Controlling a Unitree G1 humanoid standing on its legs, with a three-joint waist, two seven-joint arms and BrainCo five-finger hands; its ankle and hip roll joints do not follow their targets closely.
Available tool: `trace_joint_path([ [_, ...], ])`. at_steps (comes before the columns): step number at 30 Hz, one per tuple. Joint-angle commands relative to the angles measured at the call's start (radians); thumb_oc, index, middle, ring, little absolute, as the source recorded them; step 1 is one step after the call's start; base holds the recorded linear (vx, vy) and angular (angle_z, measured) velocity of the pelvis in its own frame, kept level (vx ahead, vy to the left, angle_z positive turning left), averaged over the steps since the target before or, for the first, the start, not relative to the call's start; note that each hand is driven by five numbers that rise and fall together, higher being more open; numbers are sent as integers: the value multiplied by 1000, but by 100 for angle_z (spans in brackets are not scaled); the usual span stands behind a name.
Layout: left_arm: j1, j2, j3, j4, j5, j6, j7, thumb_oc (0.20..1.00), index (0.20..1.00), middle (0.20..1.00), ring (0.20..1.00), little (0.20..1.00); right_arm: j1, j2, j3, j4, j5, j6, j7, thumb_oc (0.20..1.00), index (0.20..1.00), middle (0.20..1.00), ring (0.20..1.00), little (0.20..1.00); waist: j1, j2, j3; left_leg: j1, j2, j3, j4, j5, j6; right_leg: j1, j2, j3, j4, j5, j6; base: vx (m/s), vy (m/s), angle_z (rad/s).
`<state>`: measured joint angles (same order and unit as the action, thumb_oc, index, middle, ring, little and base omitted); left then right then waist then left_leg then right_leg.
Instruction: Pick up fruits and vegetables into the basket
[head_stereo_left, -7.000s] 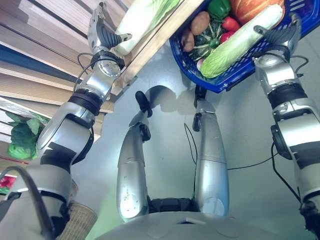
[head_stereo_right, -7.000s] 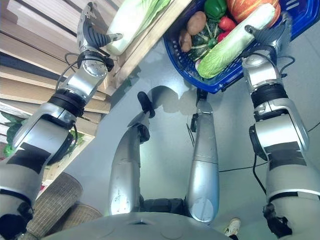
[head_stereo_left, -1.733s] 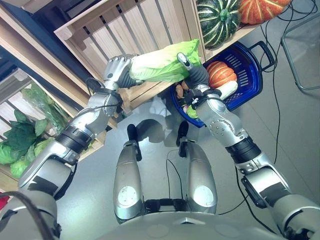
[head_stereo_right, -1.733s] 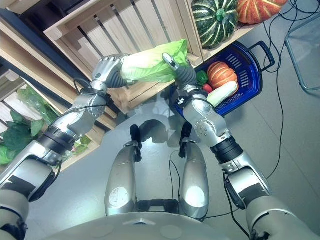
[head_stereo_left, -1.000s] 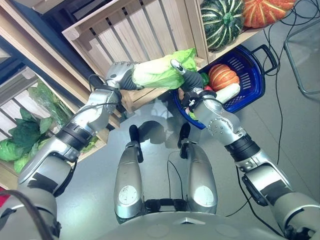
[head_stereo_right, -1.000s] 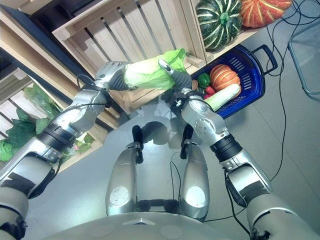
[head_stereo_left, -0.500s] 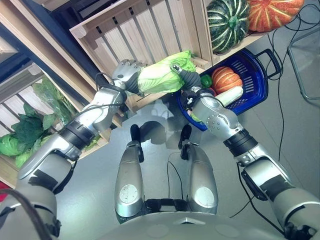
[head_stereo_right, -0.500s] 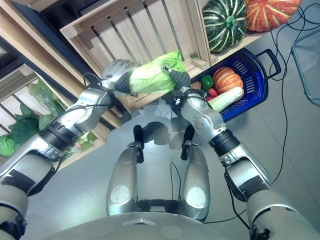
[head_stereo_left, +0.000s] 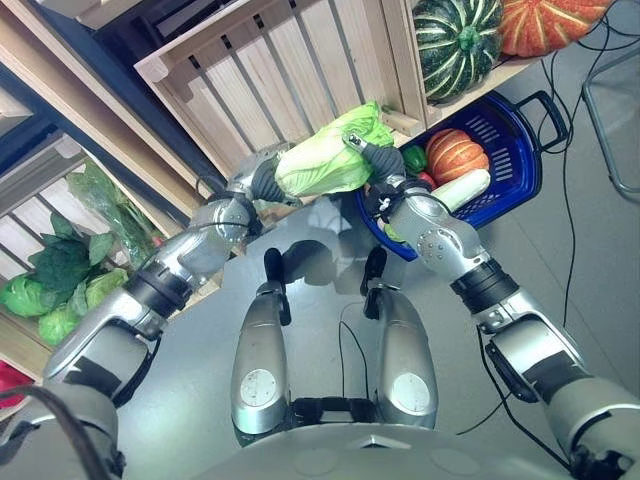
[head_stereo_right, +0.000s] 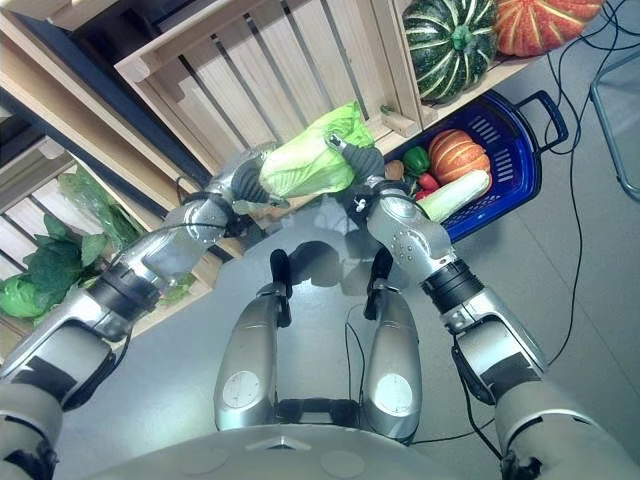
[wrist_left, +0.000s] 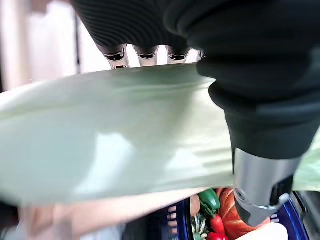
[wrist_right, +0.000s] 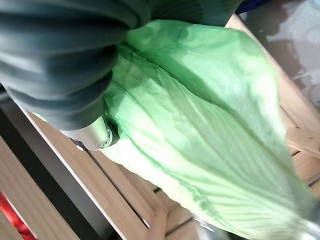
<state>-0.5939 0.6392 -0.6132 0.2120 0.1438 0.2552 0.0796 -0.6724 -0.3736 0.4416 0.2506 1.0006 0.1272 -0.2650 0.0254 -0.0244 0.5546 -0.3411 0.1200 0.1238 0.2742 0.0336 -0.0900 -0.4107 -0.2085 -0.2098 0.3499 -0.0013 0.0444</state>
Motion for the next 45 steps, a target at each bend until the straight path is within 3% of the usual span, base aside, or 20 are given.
trace_joint_path([
  [1, 127, -24, 27, -104, -60, -65, 4, 1000, 1000, 1000, 1000, 1000, -50, -13, -155, -134, 22, -132, 57, 200, 200, 200, 200, 200, -12, 49, -35, 26, -42, 75, 49, -102, 42, 98, -20, -27, -48, -35, 62, 0, 0, 0],
  [8, 268, 3, 112, -161, -185, -209, 5, 1000, 1000, 1000, 1000, 1000, 19, -95, -273, -136, 5, -166, 71, 200, 200, 200, 200, 200, -13, 59, -35, 29, -34, 93, 55, -110, 43, 98, -20, -38, -35, -46, 57, 3, -6, 4],
  [18, 421, 0, 215, -147, -357, -319, 20, 1000, 1000, 1000, 1000, 1000, 120, -178, -414, -158, 0, -215, 88, 200, 200, 200, 200, 200, -16, 55, -35, 18, -28, 105, 51, -111, 50, 79, -10, -38, -29, -43, 52, -5, -22, 2],
  [31, 577, 20, 288, -133, -390, -384, -29, 1000, 1000, 1000, 1000, 1000, 333, -257, -606, -231, -5, -320, 90, 200, 200, 200, 200, 200, -51, 53, -35, -31, -14, 122, 50, -105, 56, 11, 4, -20, -8, -42, 54, -13, -34, -2],
  [39, 589, 21, 216, -118, -476, -415, -130, 1000, 1000, 1000, 1000, 1000, 392, -287, -634, -197, -15, -354, 50, 200, 200, 200, 200, 200, -75, 58, -35, -116, -3, 128, 50, -90, 56, -91, 21, -2, 23, -42, 55, -27, -46, -9],
  [45, 569, 17, 132, -60, -510, -408, -117, 1000, 1000, 1000, 1000, 1000, 380, -301, -622, -146, 31, -390, 27, 200, 200, 200, 200, 200, -82, 72, -35, -176, 1, 126, 41, -70, 50, -163, 30, -2, 50, -48, 53, -13, -56, -9],
])
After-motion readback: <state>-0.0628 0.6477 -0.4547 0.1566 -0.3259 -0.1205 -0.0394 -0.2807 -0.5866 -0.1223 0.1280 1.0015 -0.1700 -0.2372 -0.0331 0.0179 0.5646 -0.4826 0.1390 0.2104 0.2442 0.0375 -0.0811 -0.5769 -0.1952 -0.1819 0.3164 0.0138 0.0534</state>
